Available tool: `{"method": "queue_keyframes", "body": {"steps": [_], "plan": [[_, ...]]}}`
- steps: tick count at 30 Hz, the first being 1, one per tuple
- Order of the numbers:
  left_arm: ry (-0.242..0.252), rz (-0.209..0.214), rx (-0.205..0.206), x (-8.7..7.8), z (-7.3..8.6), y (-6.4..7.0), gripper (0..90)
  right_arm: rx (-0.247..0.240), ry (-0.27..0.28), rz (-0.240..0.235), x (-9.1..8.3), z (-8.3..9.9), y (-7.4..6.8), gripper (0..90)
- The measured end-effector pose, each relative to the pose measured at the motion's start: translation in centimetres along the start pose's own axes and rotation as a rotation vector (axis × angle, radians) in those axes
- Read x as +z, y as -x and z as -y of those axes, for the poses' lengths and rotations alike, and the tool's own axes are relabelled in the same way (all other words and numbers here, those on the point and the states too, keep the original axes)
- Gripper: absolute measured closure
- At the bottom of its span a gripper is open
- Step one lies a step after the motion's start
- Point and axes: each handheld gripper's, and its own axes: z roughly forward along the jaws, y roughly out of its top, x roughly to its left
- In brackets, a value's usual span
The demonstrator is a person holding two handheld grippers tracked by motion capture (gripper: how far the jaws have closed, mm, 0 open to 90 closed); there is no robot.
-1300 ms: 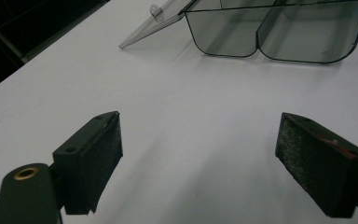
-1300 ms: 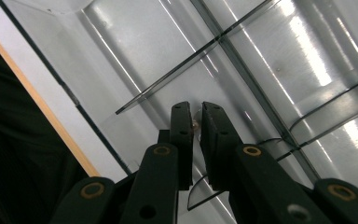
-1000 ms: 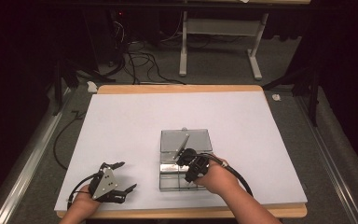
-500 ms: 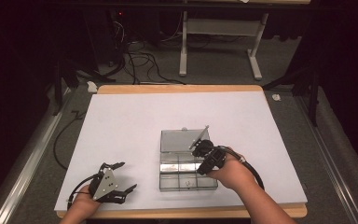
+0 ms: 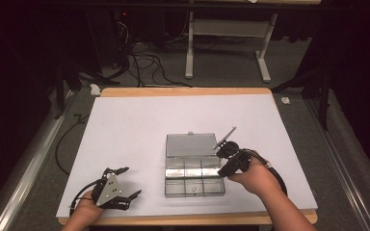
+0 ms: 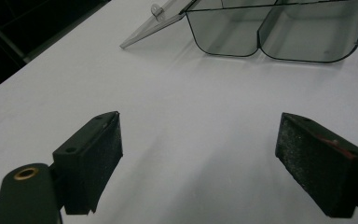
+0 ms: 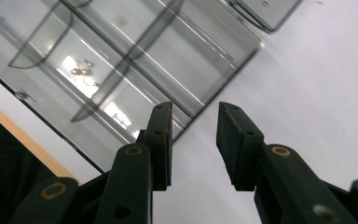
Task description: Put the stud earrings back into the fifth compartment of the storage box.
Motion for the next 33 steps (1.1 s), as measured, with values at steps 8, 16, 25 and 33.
{"method": "queue_keyframes", "body": {"steps": [8, 16, 25, 33], "plan": [[0.003, -0.002, 0.007, 0.0, 0.0, 0.1, 15.2, 0.055, 0.005, 0.014, -0.4, 1.7, 1.7, 63.7], [0.003, 0.0, 0.01, 0.0, 0.0, 0.1, 15.2, 0.138, -0.002, 0.027, 0.1, 4.0, 4.4, 62.2], [-0.001, -0.002, 0.002, 0.0, 0.0, 0.0, 15.2, 0.193, 0.025, 0.025, 0.9, 5.6, 6.0, 56.4], [0.002, -0.005, 0.01, 0.0, 0.0, 0.1, 15.3, 0.194, 0.147, 0.029, 2.1, 6.3, 6.1, 48.4]]}}
